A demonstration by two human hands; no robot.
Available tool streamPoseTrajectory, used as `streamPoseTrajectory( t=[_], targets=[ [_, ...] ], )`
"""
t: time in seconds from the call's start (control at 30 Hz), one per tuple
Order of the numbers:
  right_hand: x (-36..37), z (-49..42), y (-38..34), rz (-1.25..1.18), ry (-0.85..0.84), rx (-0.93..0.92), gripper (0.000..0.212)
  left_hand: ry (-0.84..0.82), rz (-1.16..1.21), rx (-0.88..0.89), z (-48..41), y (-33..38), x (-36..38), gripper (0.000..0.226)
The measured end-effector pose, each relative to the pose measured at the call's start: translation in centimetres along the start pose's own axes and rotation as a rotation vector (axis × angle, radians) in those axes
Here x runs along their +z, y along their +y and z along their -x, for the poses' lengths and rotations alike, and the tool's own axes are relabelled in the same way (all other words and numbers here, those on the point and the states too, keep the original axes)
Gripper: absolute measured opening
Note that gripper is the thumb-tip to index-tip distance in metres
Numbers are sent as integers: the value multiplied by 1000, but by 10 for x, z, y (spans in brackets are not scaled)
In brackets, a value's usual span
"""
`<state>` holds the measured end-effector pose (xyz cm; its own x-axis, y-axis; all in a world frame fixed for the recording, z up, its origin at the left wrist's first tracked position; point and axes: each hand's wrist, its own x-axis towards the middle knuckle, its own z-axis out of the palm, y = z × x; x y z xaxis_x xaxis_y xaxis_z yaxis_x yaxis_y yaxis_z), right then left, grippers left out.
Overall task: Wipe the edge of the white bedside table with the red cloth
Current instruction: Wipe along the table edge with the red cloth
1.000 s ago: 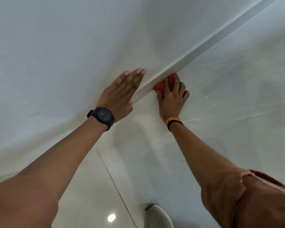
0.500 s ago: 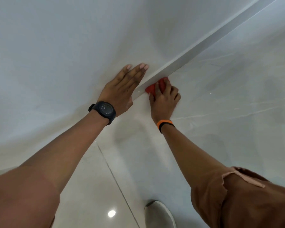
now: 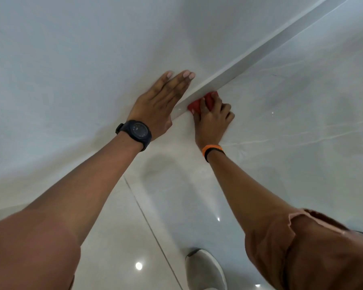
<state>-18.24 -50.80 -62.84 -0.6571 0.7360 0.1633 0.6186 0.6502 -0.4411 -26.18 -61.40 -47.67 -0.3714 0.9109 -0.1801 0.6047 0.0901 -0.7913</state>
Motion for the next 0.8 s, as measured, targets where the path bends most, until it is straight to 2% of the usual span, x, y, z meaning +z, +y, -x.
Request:
streamPoseTrajectory(
  t=[0.13, 0.2, 0.4, 0.43, 0.47, 0.57, 0.67, 0.73, 0.8],
  targets=[
    [6, 18, -28, -35, -8, 73, 31, -9, -6, 12, 0, 0, 0, 96],
    [9, 35, -35, -44, -24, 31, 30, -12, -10, 26, 0, 0, -1, 96],
    [3, 44, -13, 3, -80, -431, 32, -11, -51, 40, 2, 2, -6, 83],
    [0, 36, -4, 8, -99, -463, 32, -7, -44, 31, 3, 1, -6, 83],
    [-3, 25, 4, 23, -110, -445, 32, -6, -37, 25, 3, 0, -5, 84],
    [-9, -9, 18, 62, -83, -227, 32, -36, -22, 21, 9, -3, -2, 90],
    [-8, 2, -2, 52, -59, -95, 23, -56, -5, -4, 25, -4, 4, 91],
    [-3, 31, -28, -8, -82, -154, 18, -74, -7, 3, 37, -4, 8, 90],
    [1, 70, -48, -40, -160, -321, 14, -85, -8, 17, 46, -1, 10, 85]
  ],
)
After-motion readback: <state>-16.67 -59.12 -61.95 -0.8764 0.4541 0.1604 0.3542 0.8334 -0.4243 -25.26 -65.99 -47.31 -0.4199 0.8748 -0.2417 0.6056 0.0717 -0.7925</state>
